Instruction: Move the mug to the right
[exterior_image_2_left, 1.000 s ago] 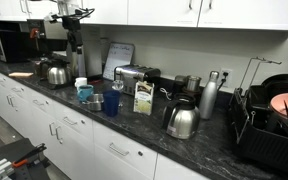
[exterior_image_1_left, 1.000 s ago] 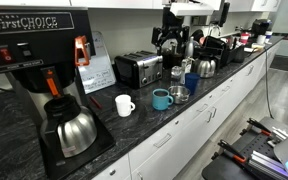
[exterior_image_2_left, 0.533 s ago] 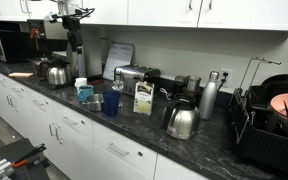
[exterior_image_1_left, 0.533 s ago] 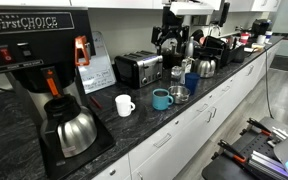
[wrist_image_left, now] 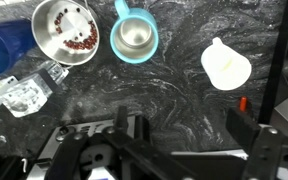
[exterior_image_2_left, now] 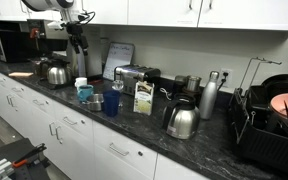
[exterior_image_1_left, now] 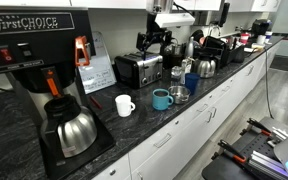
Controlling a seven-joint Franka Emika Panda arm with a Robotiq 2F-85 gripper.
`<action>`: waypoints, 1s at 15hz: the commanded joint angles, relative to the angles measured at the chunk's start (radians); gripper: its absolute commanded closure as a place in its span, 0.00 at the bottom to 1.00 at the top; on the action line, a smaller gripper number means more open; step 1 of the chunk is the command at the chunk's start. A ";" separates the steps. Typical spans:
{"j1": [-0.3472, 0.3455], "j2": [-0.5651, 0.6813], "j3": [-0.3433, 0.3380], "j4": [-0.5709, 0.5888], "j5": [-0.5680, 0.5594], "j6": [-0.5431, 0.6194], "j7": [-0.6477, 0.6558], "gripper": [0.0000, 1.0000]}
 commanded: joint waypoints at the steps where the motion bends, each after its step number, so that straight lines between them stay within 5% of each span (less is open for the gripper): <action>1: 0.051 0.102 -0.014 0.081 -0.031 0.042 -0.053 0.00; 6: 0.105 0.189 -0.047 0.124 -0.105 0.053 -0.165 0.00; 15: 0.126 0.198 -0.063 0.120 -0.100 0.074 -0.139 0.00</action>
